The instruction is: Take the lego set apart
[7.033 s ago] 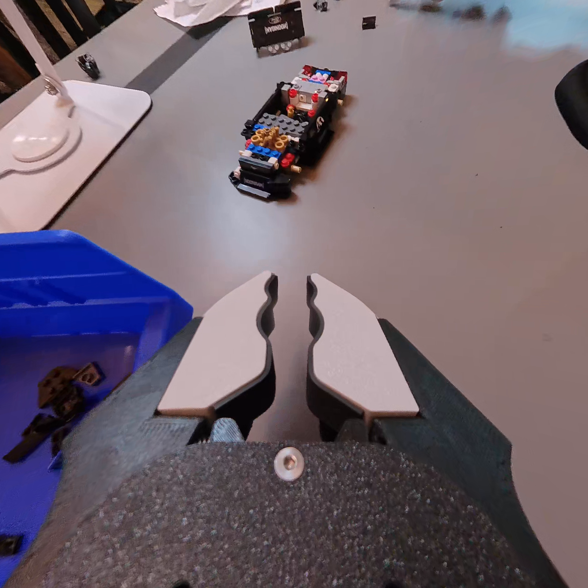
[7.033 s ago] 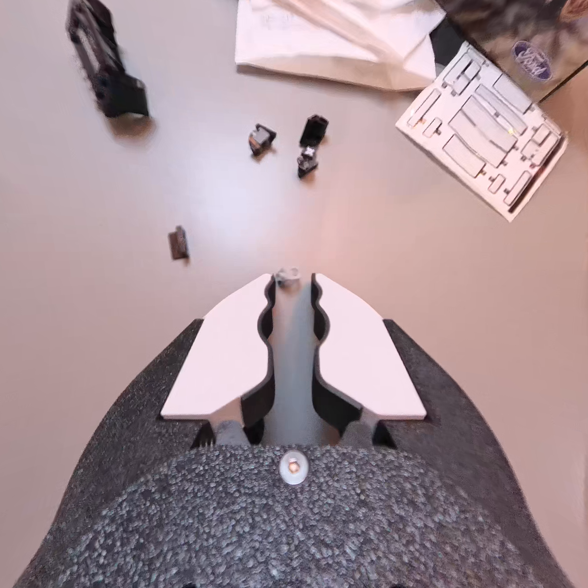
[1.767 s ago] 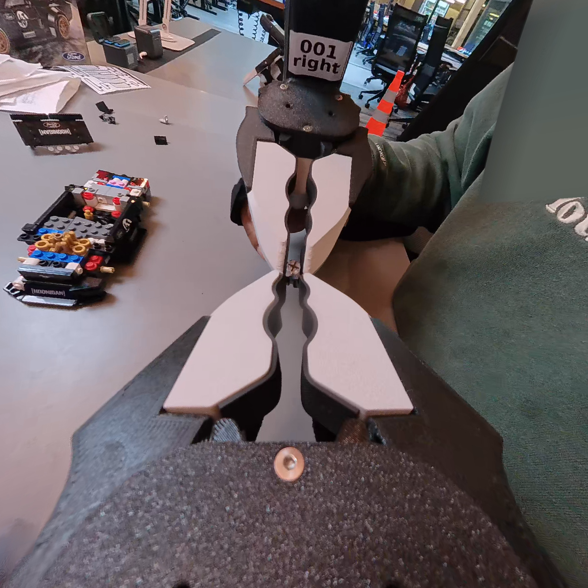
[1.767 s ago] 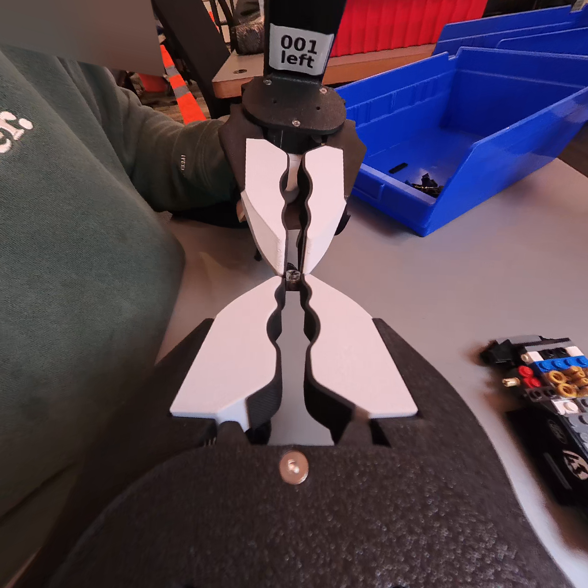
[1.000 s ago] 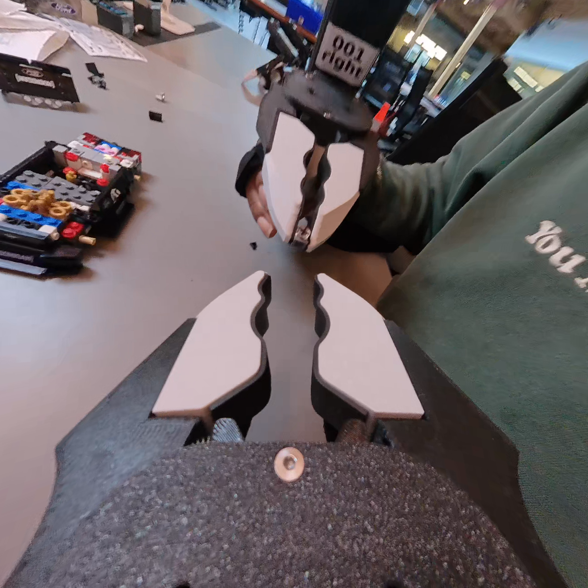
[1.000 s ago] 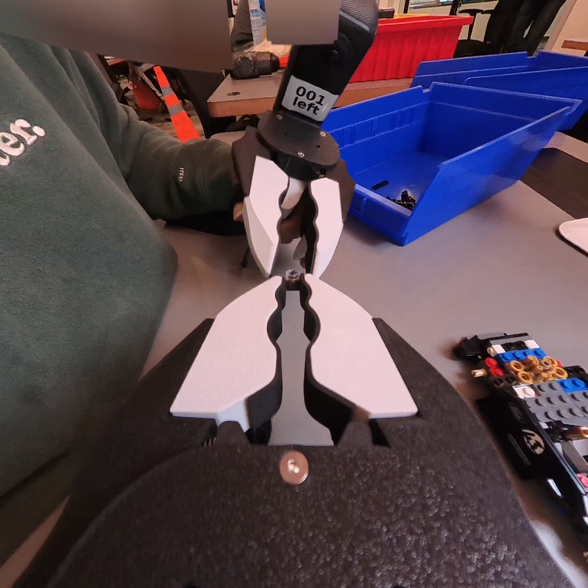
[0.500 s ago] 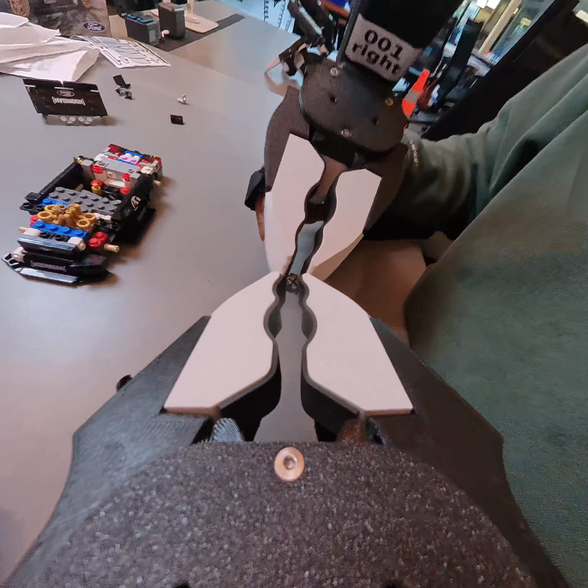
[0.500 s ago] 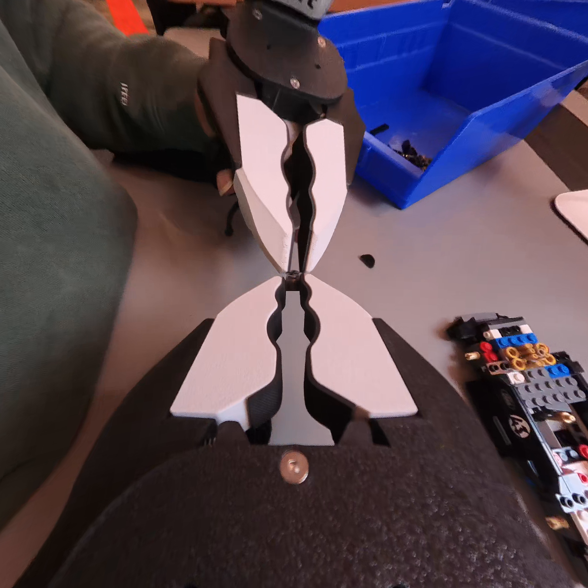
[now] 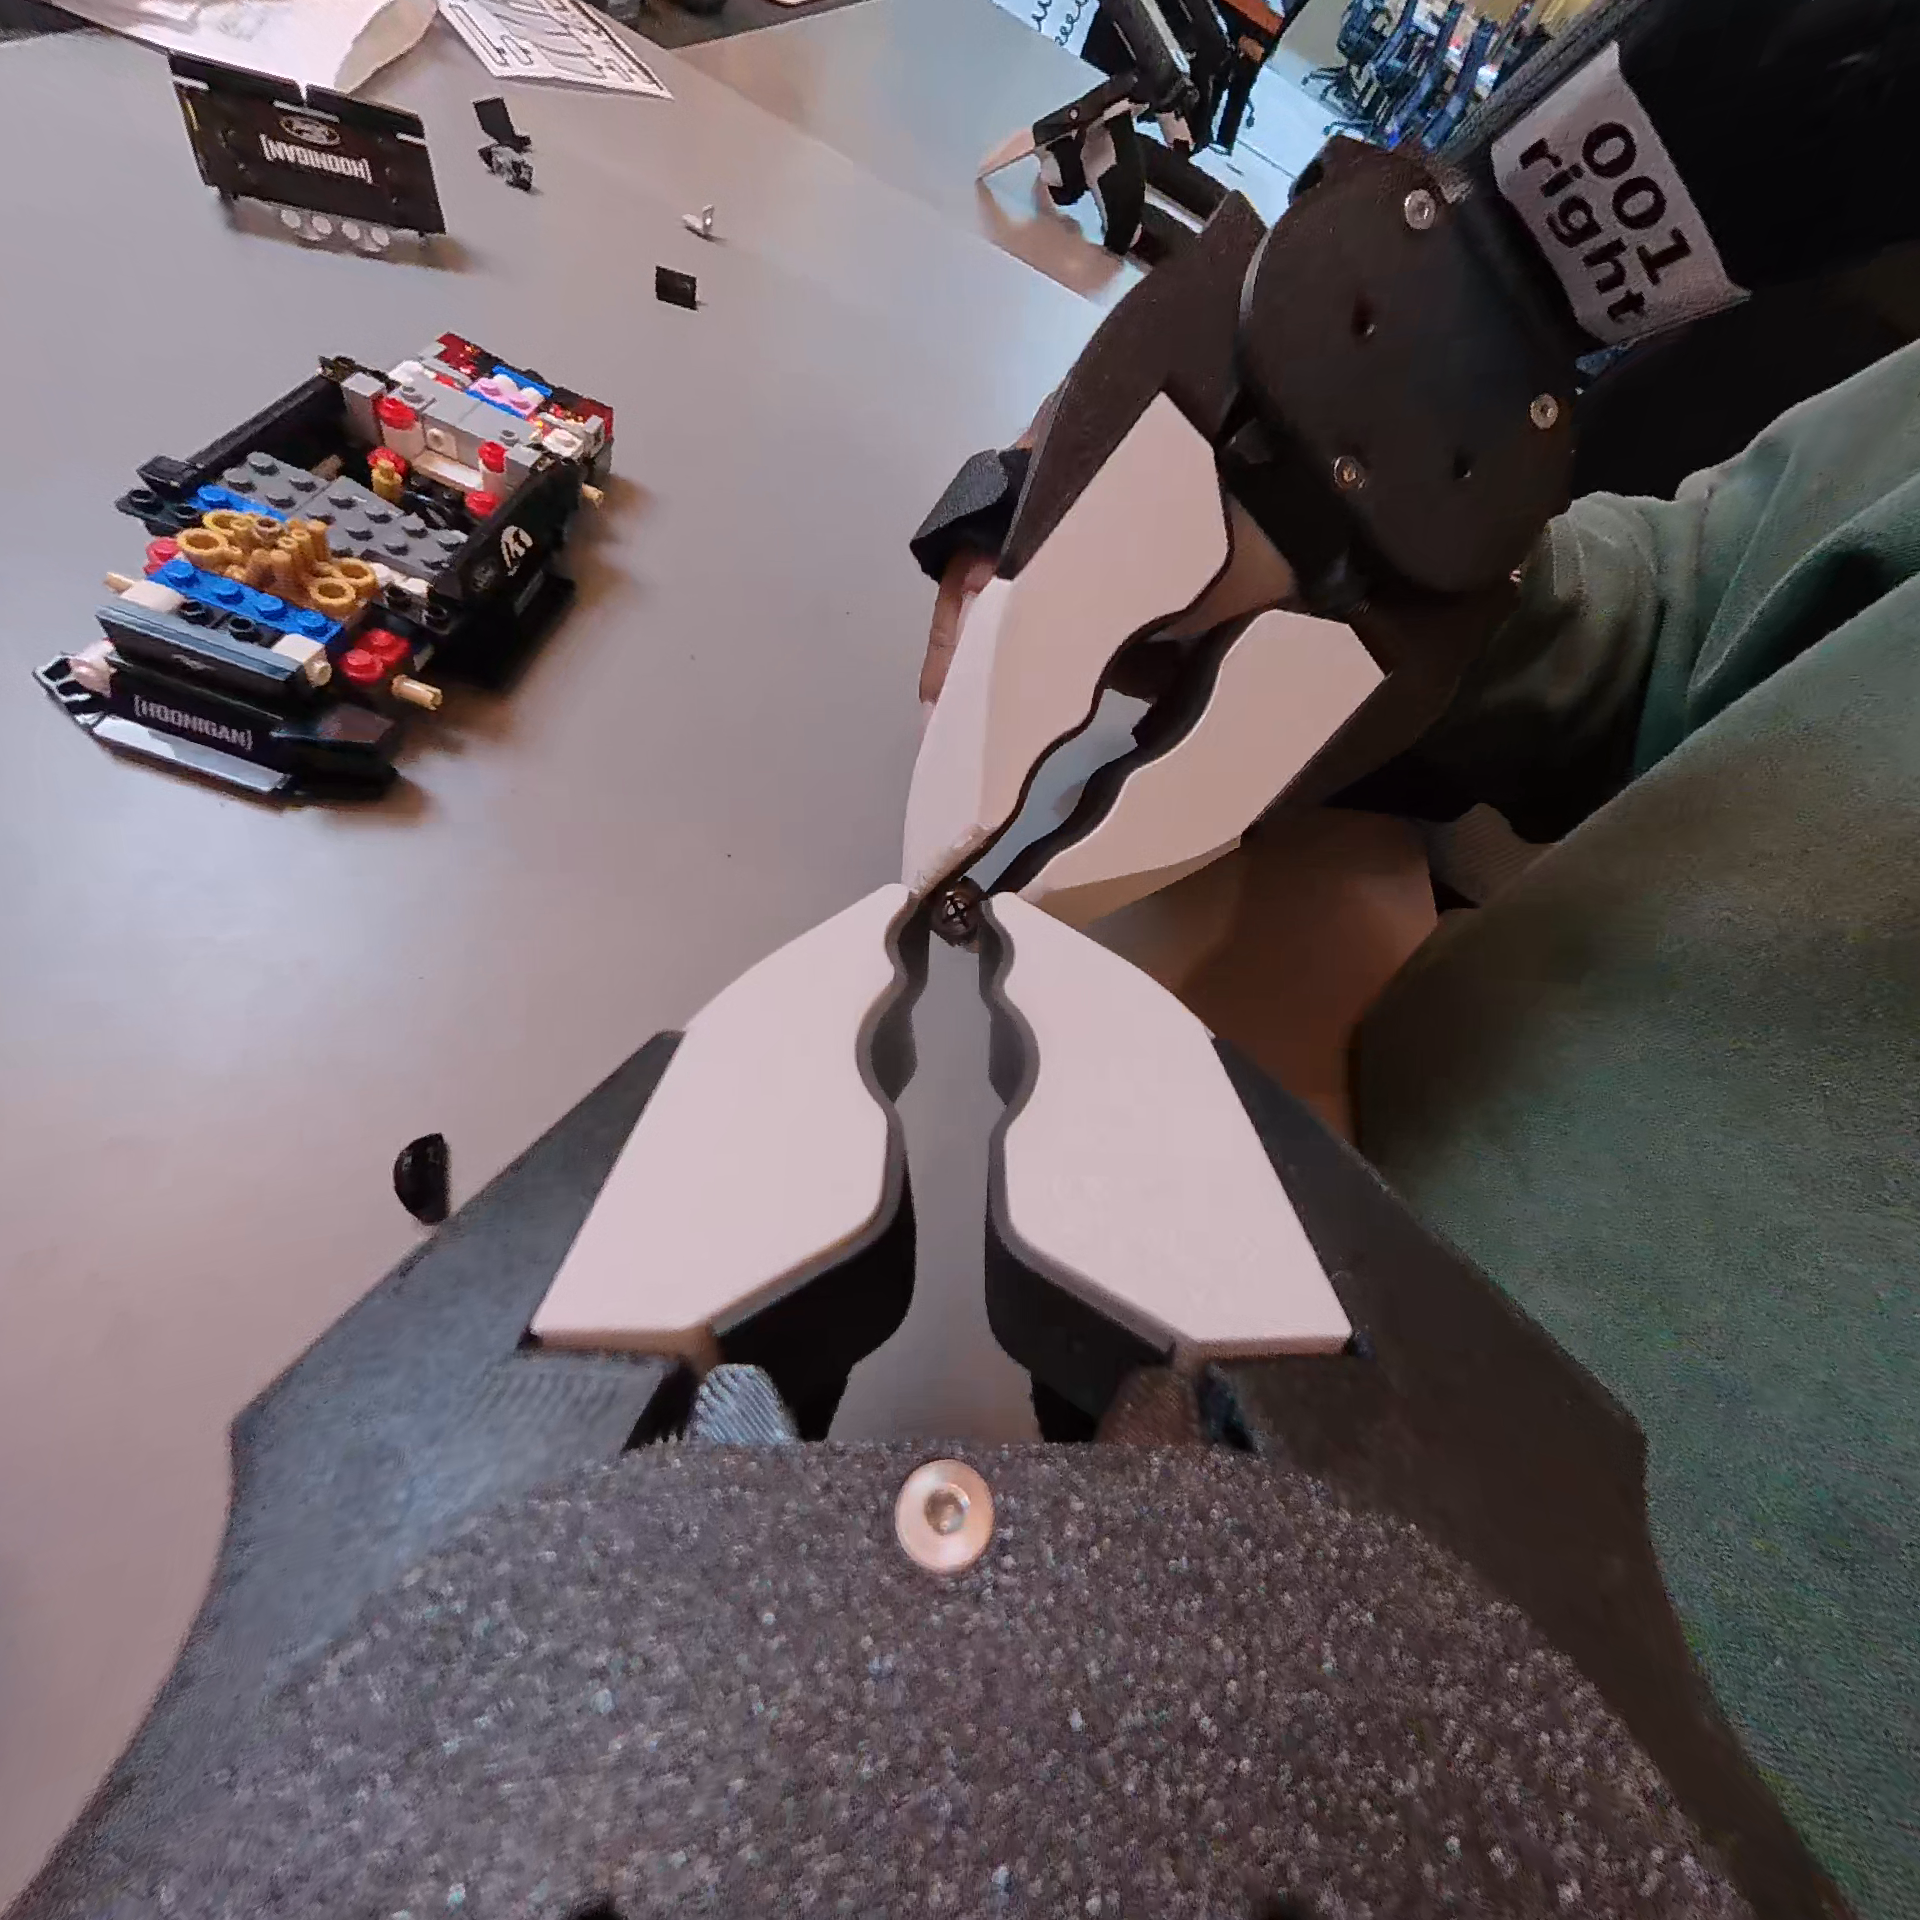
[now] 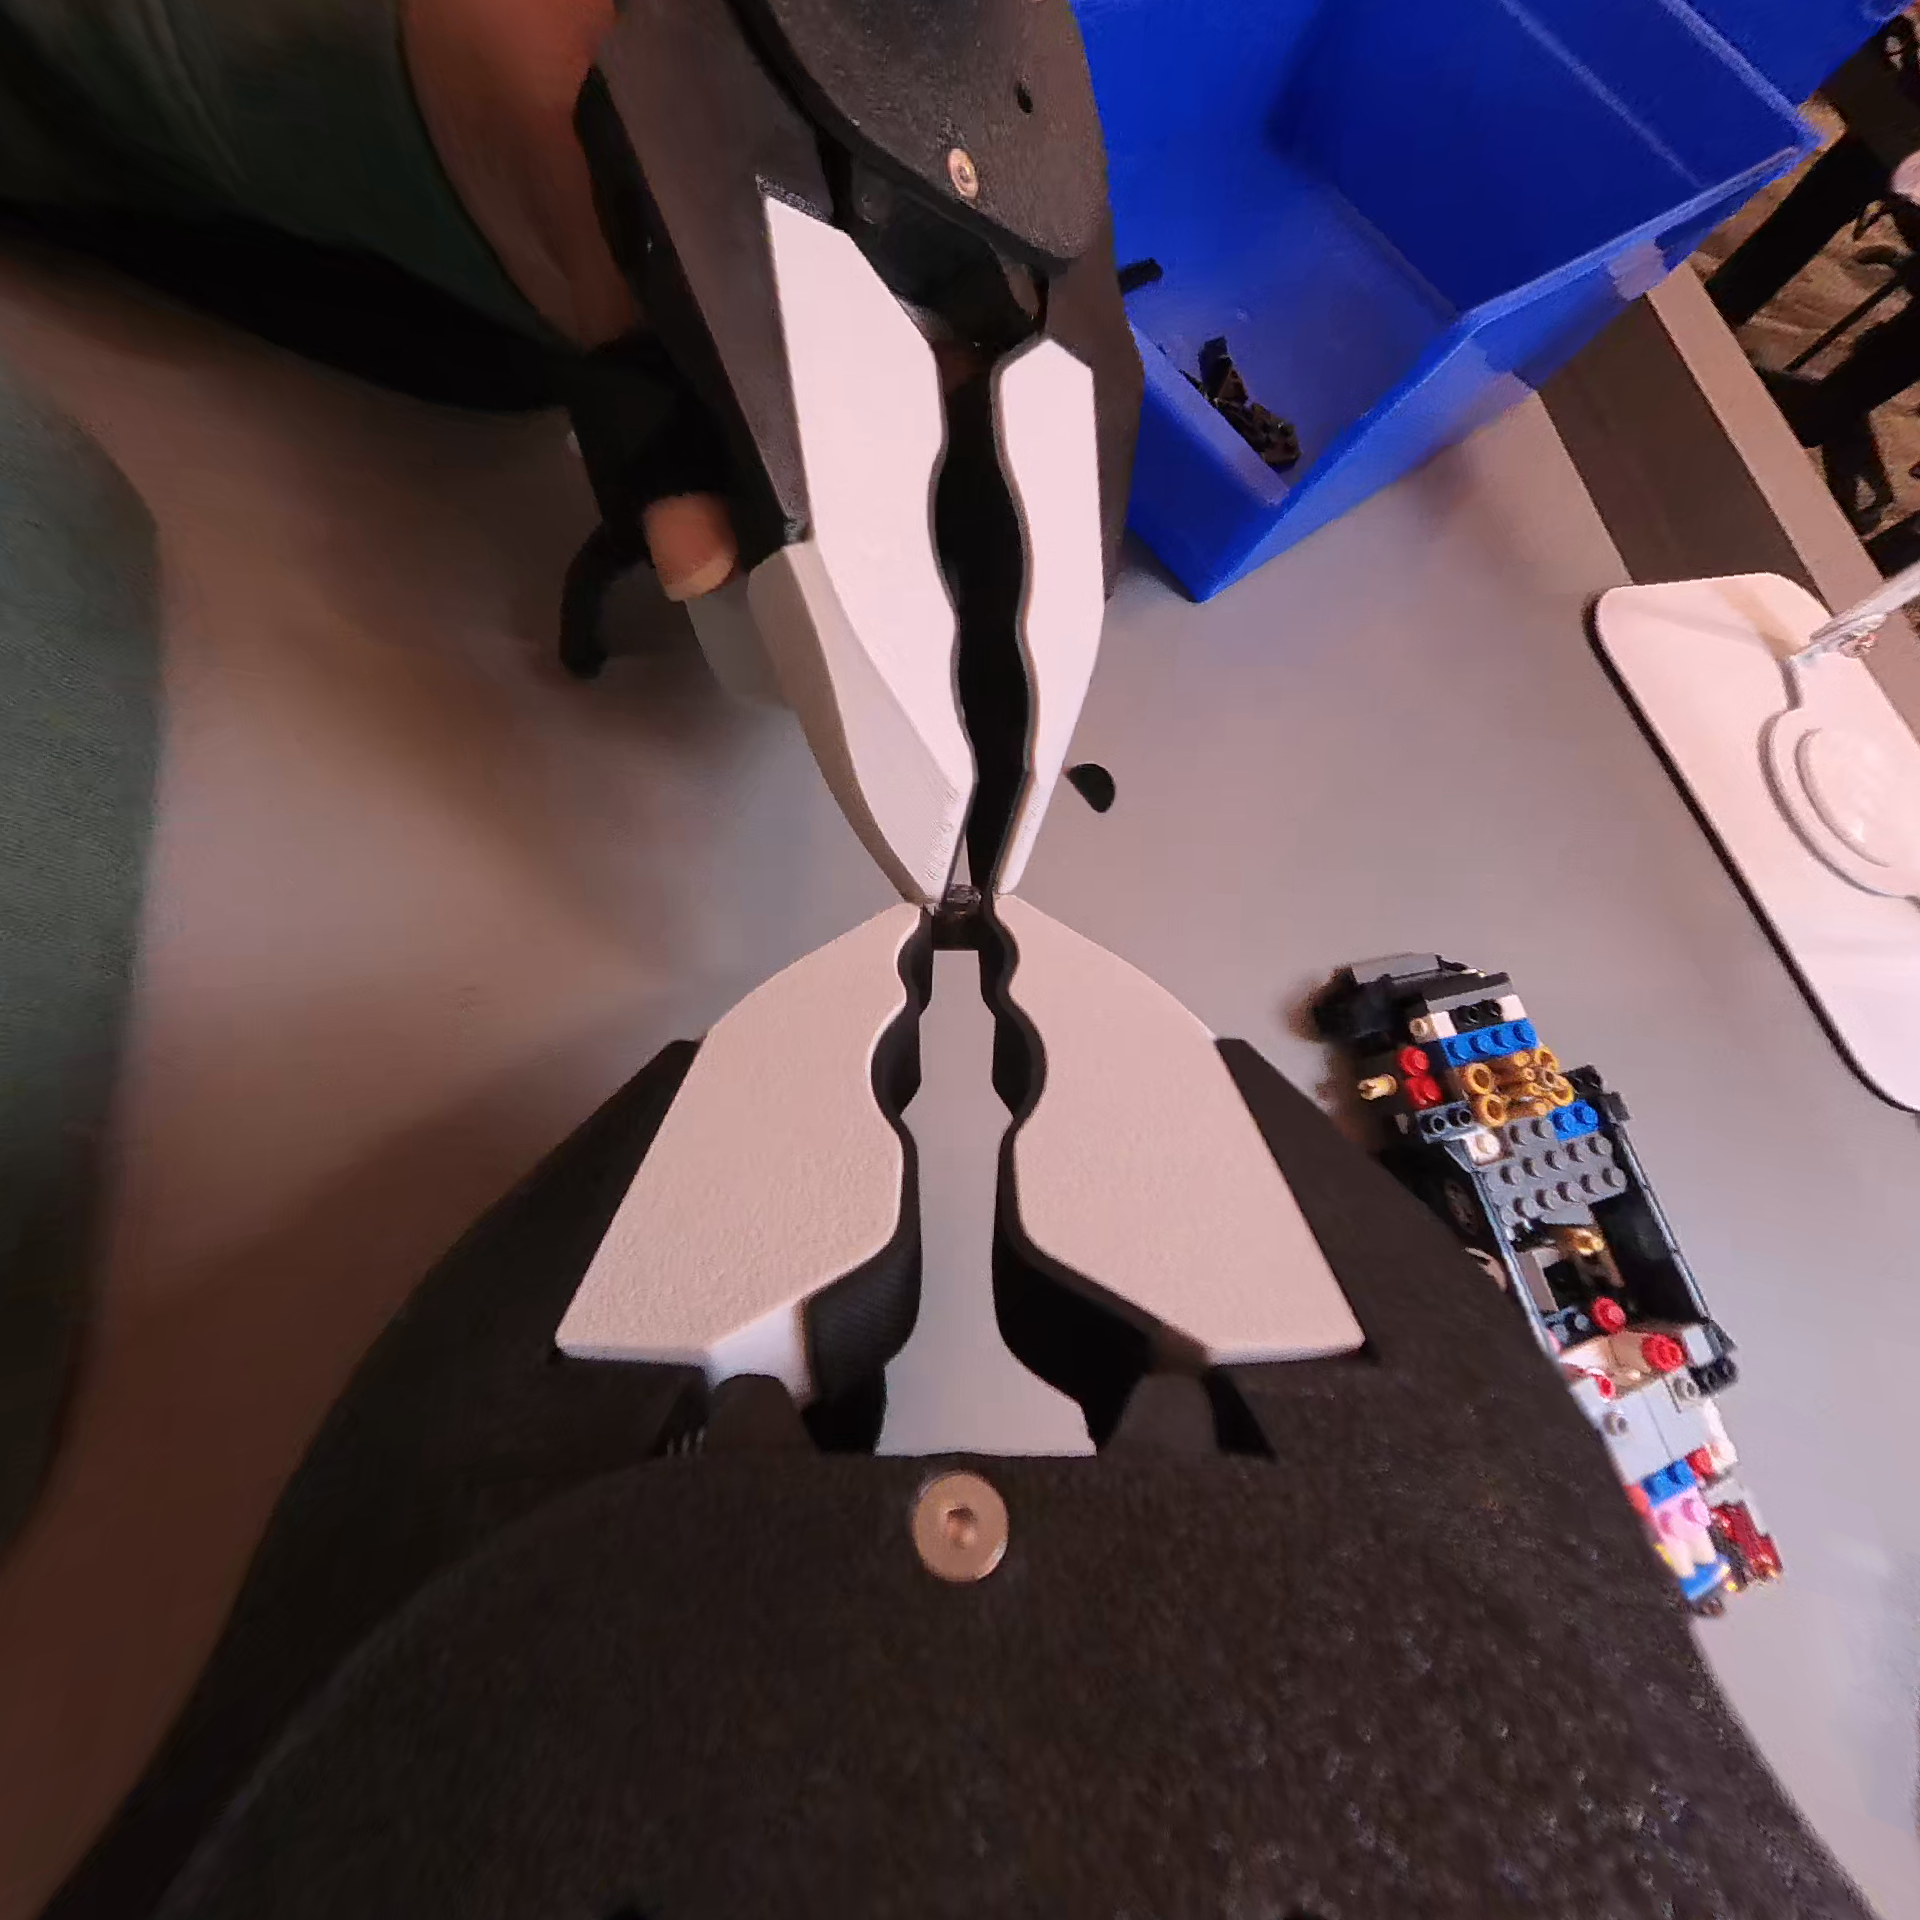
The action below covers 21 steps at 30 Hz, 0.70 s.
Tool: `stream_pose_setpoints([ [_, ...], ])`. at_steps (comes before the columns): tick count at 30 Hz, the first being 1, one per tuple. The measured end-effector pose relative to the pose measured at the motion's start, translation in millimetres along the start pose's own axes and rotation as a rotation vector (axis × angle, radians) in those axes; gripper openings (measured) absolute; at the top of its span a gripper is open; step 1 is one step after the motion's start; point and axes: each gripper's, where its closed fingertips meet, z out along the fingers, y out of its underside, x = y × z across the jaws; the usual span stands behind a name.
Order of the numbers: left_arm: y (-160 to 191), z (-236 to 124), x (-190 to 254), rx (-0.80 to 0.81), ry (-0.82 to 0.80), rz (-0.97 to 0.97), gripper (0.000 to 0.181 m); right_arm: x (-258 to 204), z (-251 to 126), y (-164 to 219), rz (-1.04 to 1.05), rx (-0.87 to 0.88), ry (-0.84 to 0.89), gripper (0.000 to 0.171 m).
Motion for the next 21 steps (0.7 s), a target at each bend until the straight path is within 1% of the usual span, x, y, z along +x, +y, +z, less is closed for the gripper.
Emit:
stream_pose_setpoints([
  [4, -3.5, -2.4, 2.8, 0.022, 0.024, 0.006, 0.007, -0.2, -1.9, -4.2, 0.02, 0.029, -0.01, 0.009],
  [9, -11.9, -7.5, 8.1, 0.08, 0.077, -0.012, 0.007, 1.0, -7.6, -14.2, 0.063, 0.112, -0.031, 0.009],
  [15, -24.5, -14.6, 17.6, 0.164, 0.167, -0.062, 0.007, 2.1, -11.7, -21.0, 0.122, 0.197, -0.077, 0.017],
  [18, -29.1, -18.8, 17.4, 0.197, 0.19, -0.09, 0.007, 1.8, -18.2, -29.6, 0.133, 0.254, -0.086, 0.015],
  [20, -31.2, -20.2, 19.1, 0.212, 0.207, -0.099, 0.007, 2.8, -20.7, -32.9, 0.125, 0.267, -0.071, 0.008],
  [21, -31.3, -20.3, 19.7, 0.213, 0.209, -0.098, 0.007, 2.4, -21.3, -33.9, 0.118, 0.267, -0.066, 0.008],
])
